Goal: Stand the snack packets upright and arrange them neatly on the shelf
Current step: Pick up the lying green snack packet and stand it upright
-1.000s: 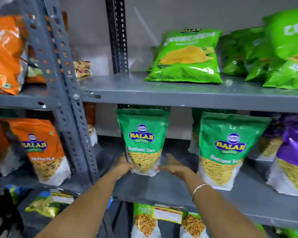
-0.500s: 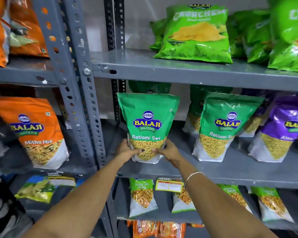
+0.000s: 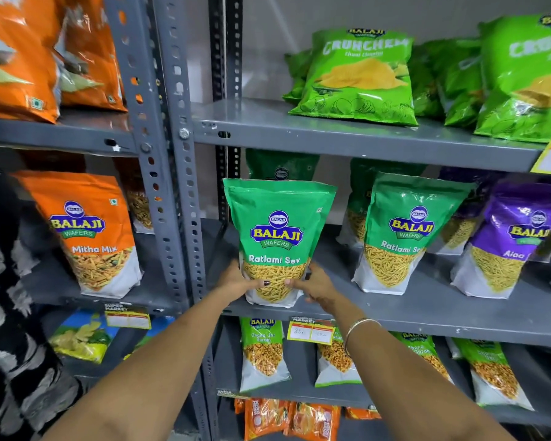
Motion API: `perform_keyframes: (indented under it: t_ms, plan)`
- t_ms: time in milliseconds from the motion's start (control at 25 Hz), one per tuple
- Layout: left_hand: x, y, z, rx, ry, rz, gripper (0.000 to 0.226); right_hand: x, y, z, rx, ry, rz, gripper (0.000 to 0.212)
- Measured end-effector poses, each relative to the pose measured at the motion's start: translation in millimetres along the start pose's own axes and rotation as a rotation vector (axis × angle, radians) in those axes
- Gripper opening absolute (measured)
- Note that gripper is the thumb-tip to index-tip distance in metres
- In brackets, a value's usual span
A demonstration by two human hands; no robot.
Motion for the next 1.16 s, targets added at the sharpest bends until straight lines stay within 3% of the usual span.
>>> perform_keyframes:
  t_ms: [80,160,280,360,440,520,600,680,760,840,960,1160]
  plan:
    - [0,2,-1,0.033,0.073,0.048,0.077,0,0,-1,-0.012,0.031,-0.015,0.063]
    - [-3,15,-8,0.174,0.22,0.23,0.073,-2,-6,3,-0.076,0.057,-0.071,0.07]
    - [-24,23,-32,0.449,0.578,0.547,0.034,-10,-23,43,-0.206,-0.009,-0.191,0.076]
    - [-33,7,-64,0.535,0.79,0.585,0.038,-14,-39,87,-0.35,-0.046,-0.269,0.055]
    - [-29,-22,-103,0.556,0.873,0.492,0.038,-17,-55,140,-0.447,-0.116,-0.334,0.037]
    - [-16,-61,-145,0.436,0.803,0.29,0.03,-14,-67,189,-0.433,-0.189,-0.321,0.05]
    - [7,-101,-178,0.246,0.595,0.085,0.031,-6,-73,235,-0.313,-0.289,-0.258,0.082]
    - [33,-128,-200,0.106,0.377,-0.013,0.068,6,-83,272,-0.154,-0.351,-0.236,0.108]
    - [50,-144,-213,0.025,0.233,-0.044,0.09,23,-90,287,-0.029,-0.241,-0.162,0.12]
    - [61,-146,-225,-0.034,0.159,-0.029,0.085,25,-89,286,0.017,-0.071,-0.157,0.105]
    - [50,-152,-232,-0.081,0.105,-0.03,0.055,8,-70,267,0.024,0.195,-0.088,0.053]
    - [17,-146,-228,-0.045,0.113,-0.018,0.056,-17,-60,259,0.029,0.214,0.026,0.07]
Point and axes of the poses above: each hand's wrist, its own x-axis towards the middle knuckle, its own z-axis out of the back of the hand, y = z × x, the point moved 7 cm from there along x, towards the middle knuckle, and after that the axes turned 5 degrees about y, right-handed, at the moved point
